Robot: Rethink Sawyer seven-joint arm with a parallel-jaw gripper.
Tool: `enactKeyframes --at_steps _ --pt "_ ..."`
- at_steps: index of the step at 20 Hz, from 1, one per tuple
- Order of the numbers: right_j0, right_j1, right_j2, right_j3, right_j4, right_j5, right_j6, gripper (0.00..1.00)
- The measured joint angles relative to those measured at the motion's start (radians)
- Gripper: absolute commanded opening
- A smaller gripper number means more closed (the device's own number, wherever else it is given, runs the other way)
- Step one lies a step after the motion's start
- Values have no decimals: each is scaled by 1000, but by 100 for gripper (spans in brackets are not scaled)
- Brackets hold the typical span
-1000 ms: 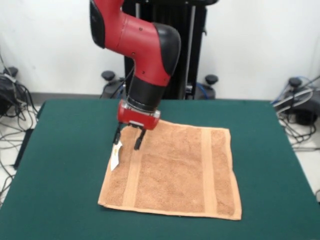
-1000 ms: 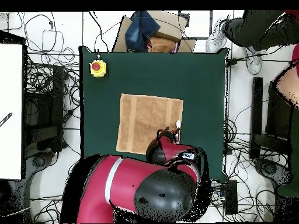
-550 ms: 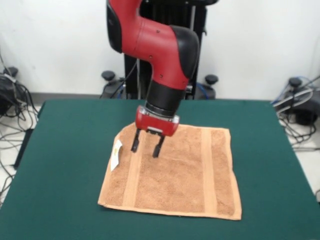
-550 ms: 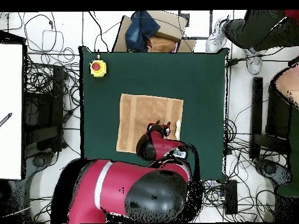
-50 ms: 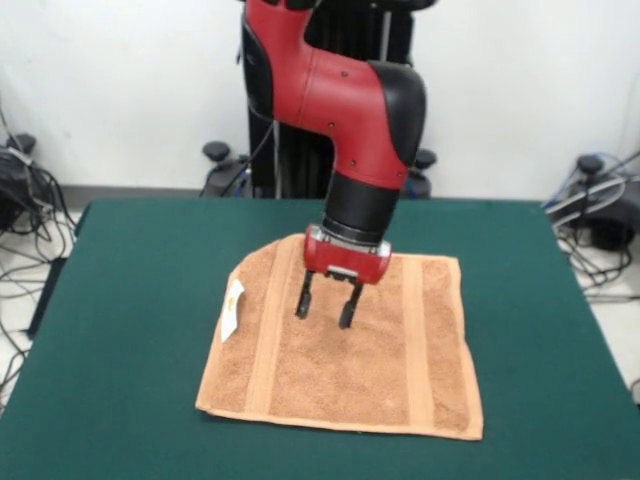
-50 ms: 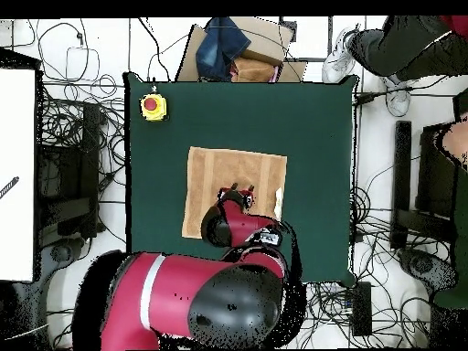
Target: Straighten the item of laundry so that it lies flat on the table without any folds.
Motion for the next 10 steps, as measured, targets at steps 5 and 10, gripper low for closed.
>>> enactKeyframes --at_steps 5,10 --pt "20 37 2 -14 92 -17 0 100" --pt "71 75 2 -29 242 -25 0 100"
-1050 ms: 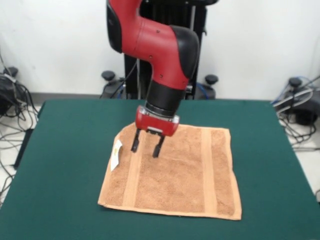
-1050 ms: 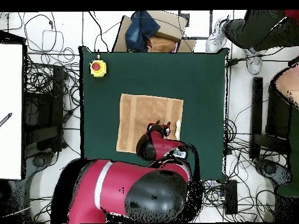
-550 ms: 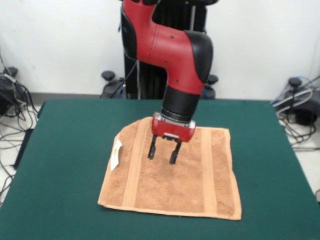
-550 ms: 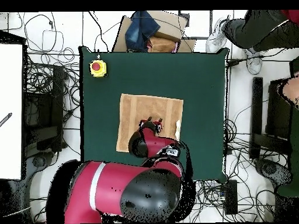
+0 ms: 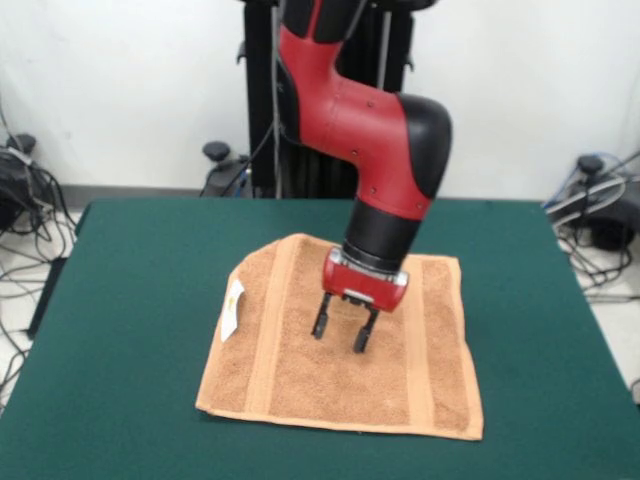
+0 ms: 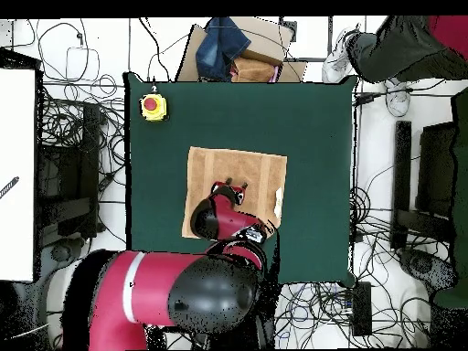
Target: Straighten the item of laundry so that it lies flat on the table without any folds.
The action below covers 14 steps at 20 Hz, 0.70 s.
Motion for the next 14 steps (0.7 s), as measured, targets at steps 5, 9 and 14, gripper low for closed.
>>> enactKeyframes --at_steps 5,9,14 --pt "88 11 0 0 193 0 0 100" --pt "172 6 -1 -1 420 39 0 100" --pt "263 46 -74 -61 702 280 11 100"
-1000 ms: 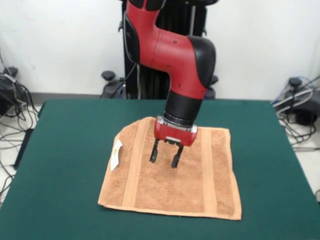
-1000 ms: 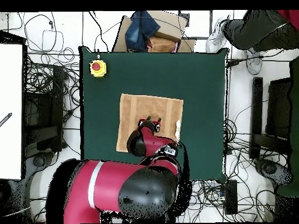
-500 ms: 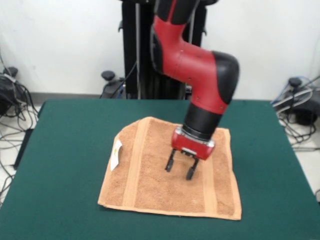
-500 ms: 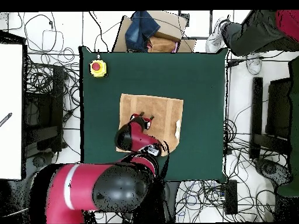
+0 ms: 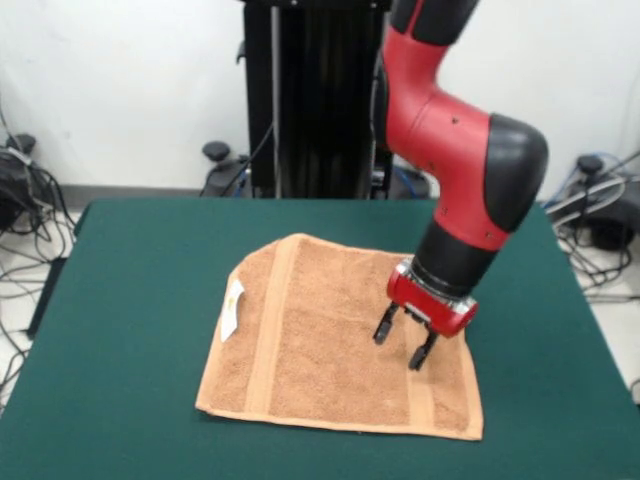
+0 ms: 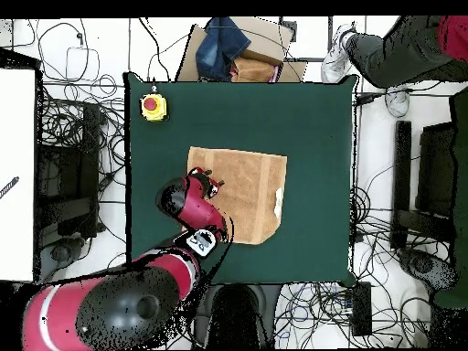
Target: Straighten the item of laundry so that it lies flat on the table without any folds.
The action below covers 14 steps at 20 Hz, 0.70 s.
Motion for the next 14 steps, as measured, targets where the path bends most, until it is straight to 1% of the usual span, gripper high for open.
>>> enactKeyframes --at_steps 1,2,3,5,6,8,9,12,13,14 --pt "12 19 -28 -23 38 62 10 100" --pt "16 28 -39 -34 51 89 15 100" --pt "23 68 -88 -82 96 196 49 100" --pt "20 105 -129 -128 119 281 91 100" --pt "11 148 -173 -184 129 364 155 100" --pt "7 163 -193 -210 129 401 188 100" --pt "3 179 -217 -241 128 447 234 100" --pt "-2 200 -248 -277 128 492 298 100" --pt "-3 221 -277 -308 128 515 358 100" --pt "-3 227 -285 -316 128 519 375 100"
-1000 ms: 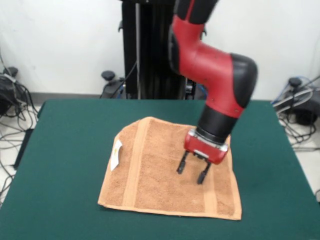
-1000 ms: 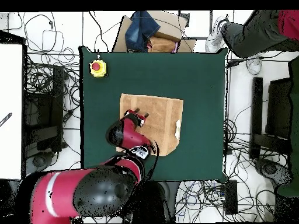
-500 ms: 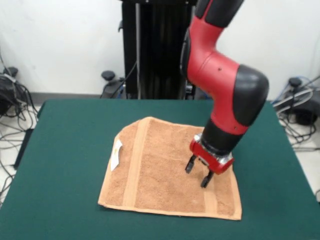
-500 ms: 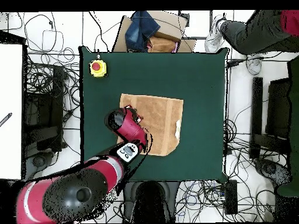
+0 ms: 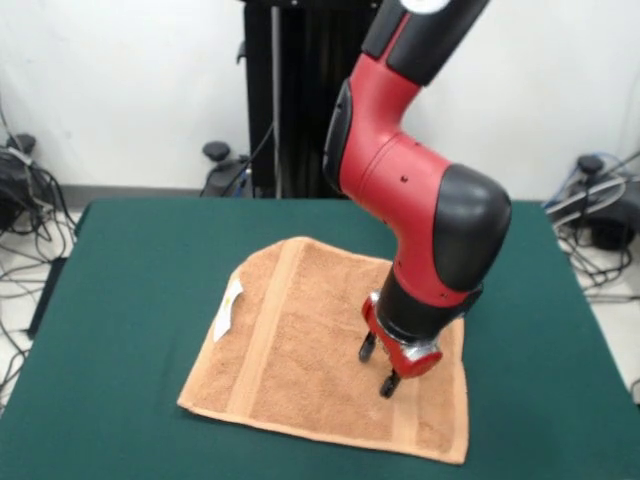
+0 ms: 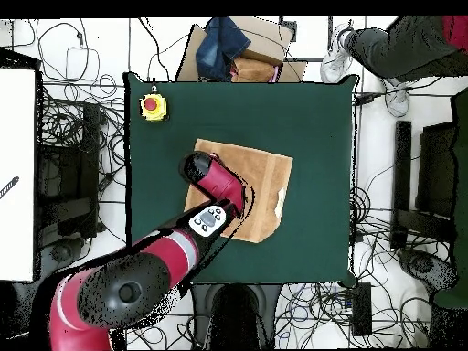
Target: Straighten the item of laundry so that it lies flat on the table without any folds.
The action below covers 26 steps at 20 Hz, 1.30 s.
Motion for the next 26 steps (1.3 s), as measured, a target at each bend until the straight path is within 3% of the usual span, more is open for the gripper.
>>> enactKeyframes --at_steps 7,12,26 --pt "4 49 -80 -82 0 3 174 100" --pt "17 47 -105 -108 0 3 227 100" --pt "47 -18 -117 -149 -40 3 236 100"
